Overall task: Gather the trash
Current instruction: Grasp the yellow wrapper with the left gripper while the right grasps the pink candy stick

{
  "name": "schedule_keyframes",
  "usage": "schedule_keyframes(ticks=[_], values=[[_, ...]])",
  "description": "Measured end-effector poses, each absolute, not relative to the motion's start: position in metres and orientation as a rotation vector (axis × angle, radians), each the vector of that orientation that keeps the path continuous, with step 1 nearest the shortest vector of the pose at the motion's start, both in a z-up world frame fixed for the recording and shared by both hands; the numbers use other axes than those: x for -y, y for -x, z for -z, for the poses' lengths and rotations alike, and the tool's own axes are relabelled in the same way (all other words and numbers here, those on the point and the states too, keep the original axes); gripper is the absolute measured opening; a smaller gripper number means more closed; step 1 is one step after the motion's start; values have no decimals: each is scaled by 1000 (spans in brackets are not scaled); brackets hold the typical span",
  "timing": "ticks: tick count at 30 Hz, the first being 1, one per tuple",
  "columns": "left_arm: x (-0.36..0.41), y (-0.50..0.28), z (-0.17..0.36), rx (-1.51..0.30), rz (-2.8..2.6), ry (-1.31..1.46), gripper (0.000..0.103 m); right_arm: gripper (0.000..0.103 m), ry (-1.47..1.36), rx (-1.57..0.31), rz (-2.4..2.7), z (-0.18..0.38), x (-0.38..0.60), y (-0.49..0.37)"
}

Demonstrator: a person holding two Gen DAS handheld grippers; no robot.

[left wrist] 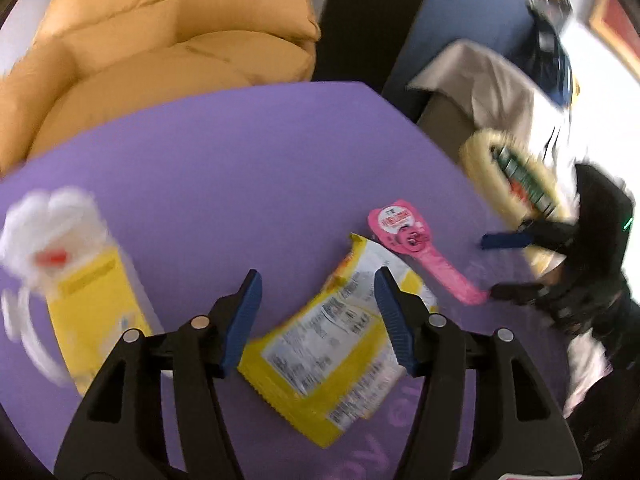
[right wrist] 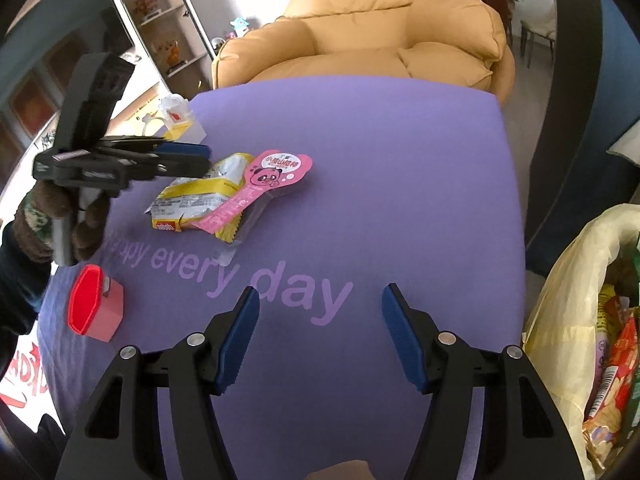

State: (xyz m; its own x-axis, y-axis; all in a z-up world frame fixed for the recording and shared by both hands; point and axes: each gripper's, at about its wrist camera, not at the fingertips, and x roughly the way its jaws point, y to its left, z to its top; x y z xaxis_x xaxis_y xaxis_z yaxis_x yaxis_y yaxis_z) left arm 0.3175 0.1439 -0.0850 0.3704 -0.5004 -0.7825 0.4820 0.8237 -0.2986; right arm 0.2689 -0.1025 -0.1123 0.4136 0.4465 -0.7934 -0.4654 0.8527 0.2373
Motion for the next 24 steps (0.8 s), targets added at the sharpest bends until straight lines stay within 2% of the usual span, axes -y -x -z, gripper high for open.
schedule_keyframes(ticks=[2,7,14,15,17,21,24], values=[[-149,-310,81,-1008,659,61,57,61,21,-994,-551,112,101,-268],[-132,-285,83,-990,659,-111,57,61,-11,-998,-509,112,101,-266],[-122,-285,90,-1017,590,-173,56,60,-100,-992,-473,112,110,-263],[-122,-285,90,-1012,573,-175,54,60,-104,-1000,-467,112,110,-264],[-125,-283,88,-998,538,-165,37,60,-55,-998,-446,105,102,-268],[-144,-268,80,-964,480,-80,32,60,-14,-888,-451,83,83,-270],[-171,-259,76,-947,401,38,30,60,-12,-891,-476,80,63,-283]])
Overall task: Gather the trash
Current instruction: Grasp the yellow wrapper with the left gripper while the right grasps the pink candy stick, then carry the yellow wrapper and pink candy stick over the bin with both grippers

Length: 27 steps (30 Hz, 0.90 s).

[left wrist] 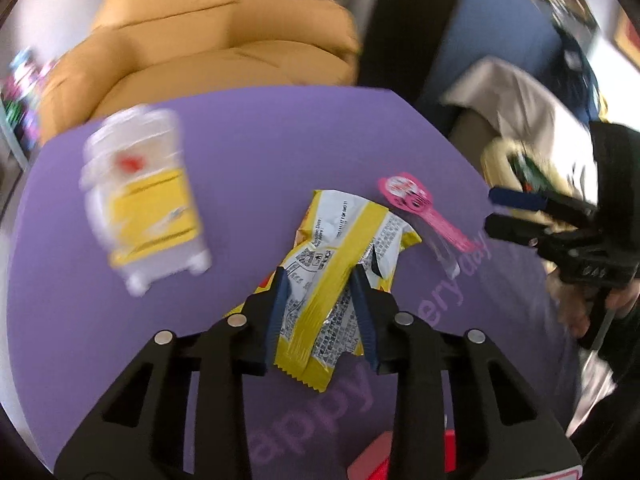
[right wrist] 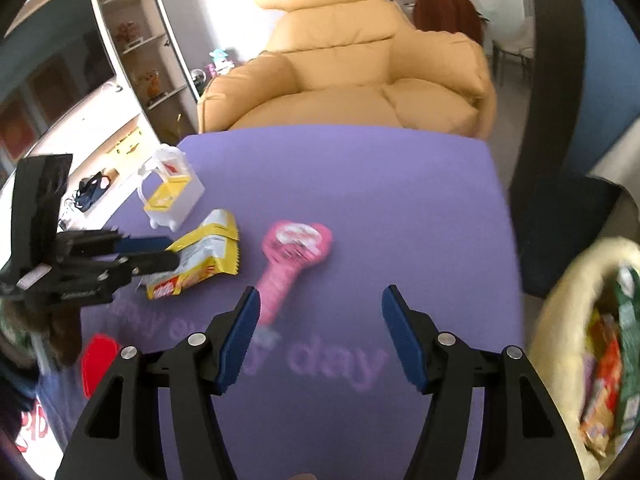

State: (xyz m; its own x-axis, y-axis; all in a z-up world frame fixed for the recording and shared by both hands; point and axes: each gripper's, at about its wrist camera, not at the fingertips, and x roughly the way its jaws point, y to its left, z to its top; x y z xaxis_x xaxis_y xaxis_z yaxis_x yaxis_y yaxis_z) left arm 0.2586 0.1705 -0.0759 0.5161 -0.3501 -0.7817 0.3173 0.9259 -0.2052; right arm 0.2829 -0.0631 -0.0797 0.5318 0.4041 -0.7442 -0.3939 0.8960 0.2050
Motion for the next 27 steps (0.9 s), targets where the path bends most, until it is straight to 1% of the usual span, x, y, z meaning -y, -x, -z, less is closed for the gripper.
schedule_keyframes(ticks=[1,2,3,8,11,12,13,14,15,16,17,18,21,22,23,27], values=[[-176,-256,75,-940,379,61,29,60,-7,-897,-476,81,56,-288],[-184,-251,73,-925,348,93,22,60,0,-906,-477,83,49,-294],[-188,-248,72,-919,331,111,20,60,11,-920,-472,87,40,-301],[-202,-234,74,-904,308,210,20,60,62,-992,-421,107,15,-327],[-200,-233,79,-914,306,201,20,60,136,-964,-400,110,7,-329],[-201,-233,79,-918,305,196,20,57,173,-950,-388,109,3,-328],[-199,-234,79,-923,305,176,20,49,189,-945,-389,109,2,-327],[-197,-234,78,-922,299,155,20,49,191,-949,-397,108,2,-327],[-194,-235,77,-918,289,141,22,49,167,-954,-423,106,5,-325],[-192,-235,76,-916,280,126,28,49,149,-956,-438,104,8,-323],[-190,-237,75,-922,284,113,38,49,140,-956,-444,102,10,-320],[-188,-237,75,-927,293,107,41,49,132,-949,-449,99,14,-315],[-180,-236,67,-910,311,58,45,49,105,-933,-467,91,28,-297],[-177,-238,64,-902,311,34,51,49,100,-932,-471,90,30,-294],[-173,-239,63,-899,309,-8,53,49,94,-930,-473,90,34,-289],[-160,-251,74,-952,265,-125,53,49,85,-927,-463,90,47,-270]])
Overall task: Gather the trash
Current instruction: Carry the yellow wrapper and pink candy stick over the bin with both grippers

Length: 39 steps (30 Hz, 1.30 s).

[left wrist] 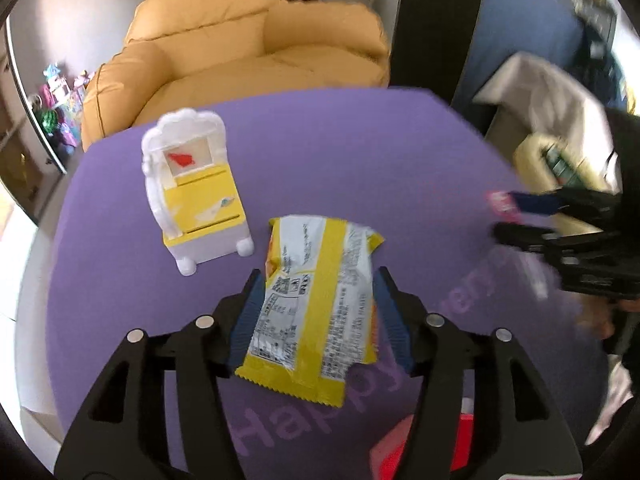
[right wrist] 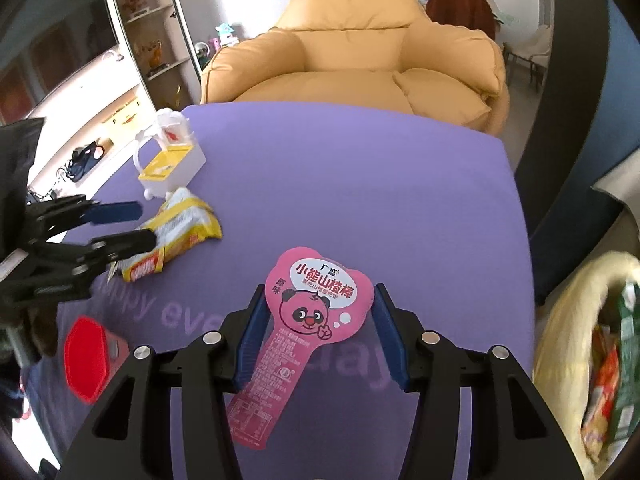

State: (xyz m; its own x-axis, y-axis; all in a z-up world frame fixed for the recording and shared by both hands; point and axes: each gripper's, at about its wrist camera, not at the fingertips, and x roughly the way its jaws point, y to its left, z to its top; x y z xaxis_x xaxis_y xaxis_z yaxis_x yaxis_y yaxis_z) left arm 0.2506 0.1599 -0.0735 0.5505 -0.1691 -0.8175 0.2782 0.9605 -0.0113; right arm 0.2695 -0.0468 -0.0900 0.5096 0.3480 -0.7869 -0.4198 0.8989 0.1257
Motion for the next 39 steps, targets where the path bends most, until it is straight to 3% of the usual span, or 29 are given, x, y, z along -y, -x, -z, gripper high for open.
schedule_keyframes(ticks=[3,8,14,23,39], values=[[-157,-259,82,-984,231,-148,53,49,75,-920,-456,92,56,-257],[-168,-264,87,-1012,236,-8,34,49,71,-893,-448,92,70,-237],[-150,-244,51,-929,236,-8,33,49,61,-823,-439,78,95,-216],[-60,-208,2,-823,406,-32,34,49,47,-693,-342,44,152,-189],[70,-215,25,-878,689,119,34,49,63,-604,-109,10,265,-173]])
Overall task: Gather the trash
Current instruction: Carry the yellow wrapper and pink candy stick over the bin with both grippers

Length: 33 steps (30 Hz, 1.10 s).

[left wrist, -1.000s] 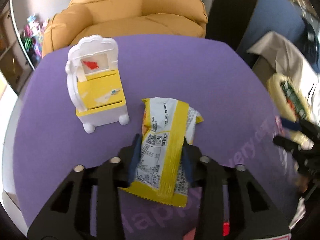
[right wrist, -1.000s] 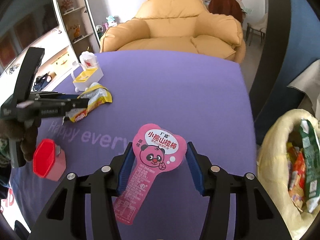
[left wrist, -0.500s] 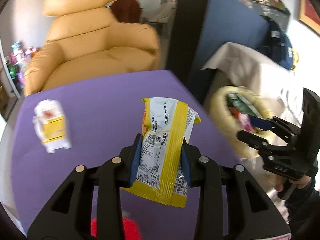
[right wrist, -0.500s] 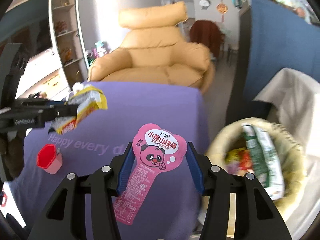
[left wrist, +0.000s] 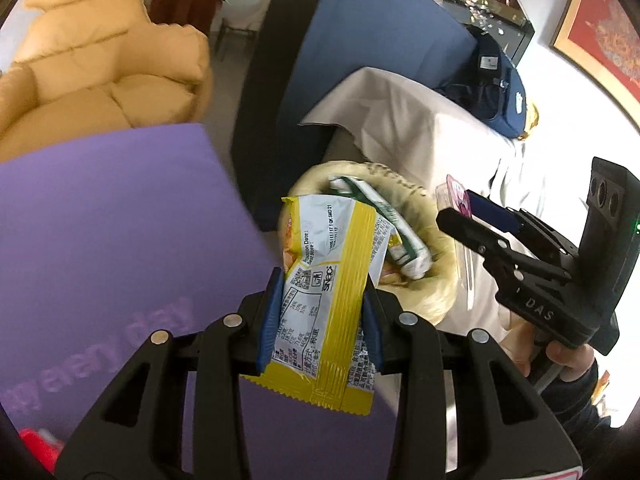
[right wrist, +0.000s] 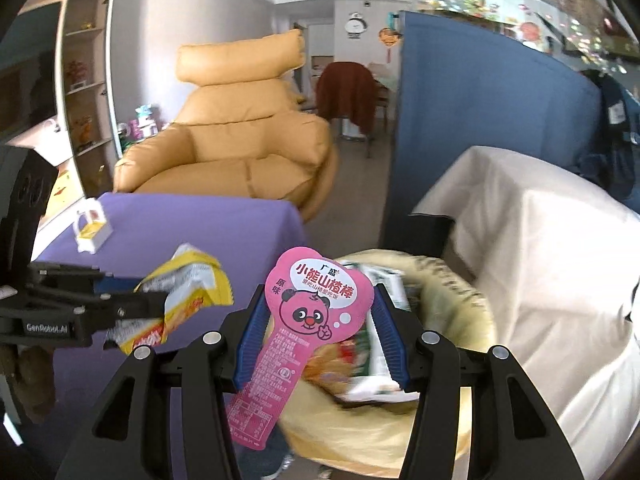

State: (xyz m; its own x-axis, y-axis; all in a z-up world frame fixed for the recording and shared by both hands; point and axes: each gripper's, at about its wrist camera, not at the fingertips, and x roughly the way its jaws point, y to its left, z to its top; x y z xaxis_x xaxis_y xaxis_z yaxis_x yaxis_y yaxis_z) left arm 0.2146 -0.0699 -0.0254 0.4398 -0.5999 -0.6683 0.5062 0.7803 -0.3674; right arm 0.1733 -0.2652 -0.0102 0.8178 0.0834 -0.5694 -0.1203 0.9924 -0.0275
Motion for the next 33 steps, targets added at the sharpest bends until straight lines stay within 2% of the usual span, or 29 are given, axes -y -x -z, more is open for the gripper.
schedule_keyframes(ticks=[12,15,17,23,27,33], values=[[172,-261,42,-872,856,112,36,49,-73,-617,49,9,356,-189],[193,-276,51,-899,911,136,45,49,-98,-623,64,12,367,-190],[201,-283,57,-926,936,147,57,49,-106,-626,73,14,371,-190],[188,-290,58,-905,846,166,71,49,-128,-635,78,23,372,-193],[179,-292,58,-911,857,179,75,49,-146,-625,70,24,367,-198],[197,-287,58,-858,814,30,76,49,-126,-594,82,13,361,-203]])
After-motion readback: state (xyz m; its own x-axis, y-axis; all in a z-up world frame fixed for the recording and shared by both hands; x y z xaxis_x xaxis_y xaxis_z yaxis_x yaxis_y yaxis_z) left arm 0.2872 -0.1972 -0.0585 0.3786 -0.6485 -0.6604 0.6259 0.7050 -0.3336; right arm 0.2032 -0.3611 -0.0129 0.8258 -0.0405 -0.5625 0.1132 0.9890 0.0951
